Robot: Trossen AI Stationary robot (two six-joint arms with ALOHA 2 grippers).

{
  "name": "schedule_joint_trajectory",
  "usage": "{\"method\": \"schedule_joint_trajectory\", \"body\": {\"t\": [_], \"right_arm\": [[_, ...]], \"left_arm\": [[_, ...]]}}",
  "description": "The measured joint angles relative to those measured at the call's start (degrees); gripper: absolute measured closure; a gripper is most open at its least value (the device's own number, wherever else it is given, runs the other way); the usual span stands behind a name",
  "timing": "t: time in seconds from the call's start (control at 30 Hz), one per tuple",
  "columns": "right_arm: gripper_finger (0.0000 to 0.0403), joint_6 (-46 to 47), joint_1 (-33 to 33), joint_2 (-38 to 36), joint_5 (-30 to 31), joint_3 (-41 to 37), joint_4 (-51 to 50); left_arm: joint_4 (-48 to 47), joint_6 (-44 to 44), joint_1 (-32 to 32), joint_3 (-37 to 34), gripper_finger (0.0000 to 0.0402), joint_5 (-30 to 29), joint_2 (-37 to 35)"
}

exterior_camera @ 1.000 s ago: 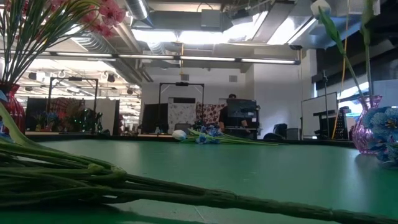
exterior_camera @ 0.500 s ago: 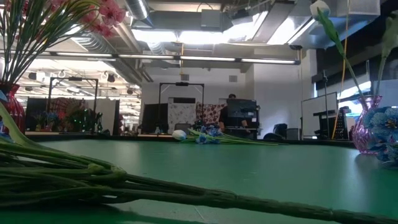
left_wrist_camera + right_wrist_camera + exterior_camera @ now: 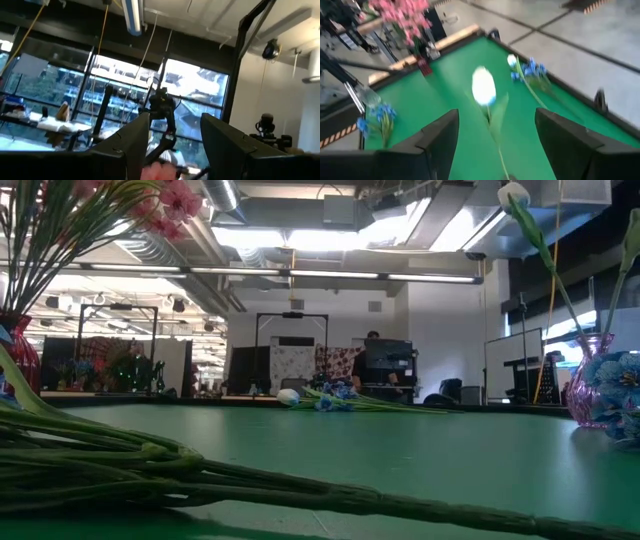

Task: Sort flowers into vase by color
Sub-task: Put the white flower into the violet vase

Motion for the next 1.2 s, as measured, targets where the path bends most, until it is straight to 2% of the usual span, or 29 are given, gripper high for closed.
{"method": "schedule_joint_trajectory", "body": {"t": [0.2, 0.43, 0.57, 0.7, 0.93, 1.2], "right_arm": [[0.0141, 1.94, 0.0, 5.77, 0.0, 6.33, 8.52], [0.0141, 3.26, 0.0, 13.32, 1.89, 7.01, 20.96], [0.0141, 3.3, 0.0, 19.57, 1.78, 6.96, 25.03], [0.0141, 2.81, 0.0, 26.5, 1.25, 6.96, 30.99], [0.0141, 1.82, 0.07, 40.44, 0.4, 6.93, 42.33], [0.0141, 0.15, 0.16, 54.92, 2.91, 6.92, 43.26]], "left_arm": [[6.17, -4.74, -0.01, 2.0, 0.0227, 0.11, 0.0], [12.17, -7.76, 0.0, 4.49, 0.0227, 0.1, -0.02], [13.39, -7.81, 0.0, 5.32, 0.0227, 0.43, -0.04], [13.51, -8.2, 0.0, 5.37, 0.0227, 3.44, -0.04], [12.95, -7.28, -0.01, 5.37, 0.0227, 3.34, -0.04], [12.97, -6.34, 0.0, 5.37, 0.0227, 3.33, -0.04]]}}
